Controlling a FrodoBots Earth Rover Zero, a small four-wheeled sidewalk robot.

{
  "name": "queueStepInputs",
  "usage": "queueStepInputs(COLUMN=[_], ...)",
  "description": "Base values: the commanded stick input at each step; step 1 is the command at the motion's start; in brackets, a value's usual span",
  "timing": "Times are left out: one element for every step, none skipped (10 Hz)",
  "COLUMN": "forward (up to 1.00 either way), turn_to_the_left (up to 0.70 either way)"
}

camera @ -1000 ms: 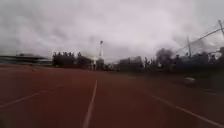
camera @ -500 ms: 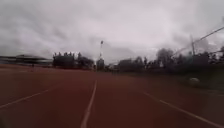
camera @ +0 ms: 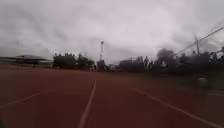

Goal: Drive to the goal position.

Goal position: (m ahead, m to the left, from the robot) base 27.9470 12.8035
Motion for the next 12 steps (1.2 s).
queueStepInputs(forward=[0.7, 0.7, 0.7, 0.7, 0.7, 0.7, 0.7, 0.7, 0.7, 0.7, 0.7, 0.7], turn_to_the_left=[0.0, 0.0, 0.0, 0.0, 0.0, 0.0, 0.0, 0.0, 0.0, 0.0, 0.0, 0.0])
